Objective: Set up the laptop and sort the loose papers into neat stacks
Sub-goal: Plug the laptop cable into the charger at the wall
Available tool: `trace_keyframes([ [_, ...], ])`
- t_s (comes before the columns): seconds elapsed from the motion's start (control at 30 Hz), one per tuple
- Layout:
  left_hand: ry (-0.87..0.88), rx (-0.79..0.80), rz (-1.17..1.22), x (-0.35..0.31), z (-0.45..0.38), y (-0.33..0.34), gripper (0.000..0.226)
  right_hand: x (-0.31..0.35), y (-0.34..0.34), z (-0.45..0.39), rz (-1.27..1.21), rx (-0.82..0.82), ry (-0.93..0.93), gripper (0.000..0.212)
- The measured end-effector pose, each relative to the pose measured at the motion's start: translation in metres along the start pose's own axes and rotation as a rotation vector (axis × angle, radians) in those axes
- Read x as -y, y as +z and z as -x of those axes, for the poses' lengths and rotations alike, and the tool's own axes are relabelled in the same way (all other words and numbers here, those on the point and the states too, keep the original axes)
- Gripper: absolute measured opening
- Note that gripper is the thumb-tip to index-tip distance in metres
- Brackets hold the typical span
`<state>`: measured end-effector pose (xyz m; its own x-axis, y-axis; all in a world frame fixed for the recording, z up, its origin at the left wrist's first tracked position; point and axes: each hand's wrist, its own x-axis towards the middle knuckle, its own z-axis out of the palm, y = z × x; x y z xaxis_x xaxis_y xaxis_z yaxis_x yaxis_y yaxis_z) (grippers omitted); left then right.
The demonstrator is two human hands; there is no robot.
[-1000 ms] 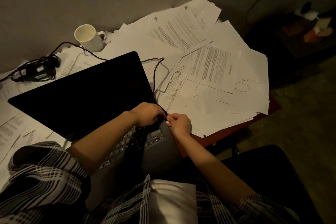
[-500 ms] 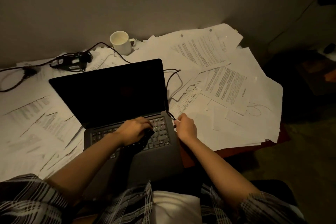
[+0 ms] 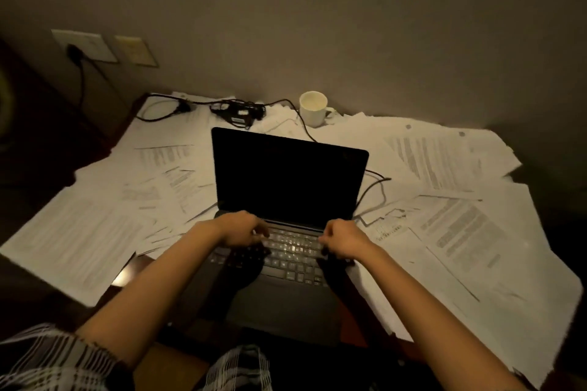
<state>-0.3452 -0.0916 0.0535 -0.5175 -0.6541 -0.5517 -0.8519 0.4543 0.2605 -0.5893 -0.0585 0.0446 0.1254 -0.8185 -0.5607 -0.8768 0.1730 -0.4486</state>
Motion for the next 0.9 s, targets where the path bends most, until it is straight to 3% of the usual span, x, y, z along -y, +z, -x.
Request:
trace_keyframes([
  [0.13,-0.055,-0.025,0.052,0.025,0.02,-0.033,0.035,0.047,-0.031,-0.007,0.021,0.081,-0.24,0.022],
  [0.27,-0.107,-0.083,0.152,0.049,0.039,-0.066,0.034,0.097,-0.071,-0.009,-0.076,0.101,-0.352,0.017],
  [0.43,-0.128,-0.28,0.46,0.086,0.047,-0.097,0.029,0.134,-0.109,-0.011,-0.232,-0.06,-0.485,0.009],
  [0.57,-0.145,-0.465,0.694,0.124,0.04,-0.107,0.027,0.149,-0.122,-0.023,-0.29,-0.104,-0.484,0.012],
  [0.67,-0.251,-0.532,0.767,0.164,0.026,-0.104,0.028,0.167,-0.123,-0.042,-0.313,-0.075,-0.431,0.013],
  [0.9,-0.504,-0.491,0.736,0.292,-0.023,-0.099,0.049,0.265,-0.087,-0.133,-0.37,-0.124,-0.323,0.016],
])
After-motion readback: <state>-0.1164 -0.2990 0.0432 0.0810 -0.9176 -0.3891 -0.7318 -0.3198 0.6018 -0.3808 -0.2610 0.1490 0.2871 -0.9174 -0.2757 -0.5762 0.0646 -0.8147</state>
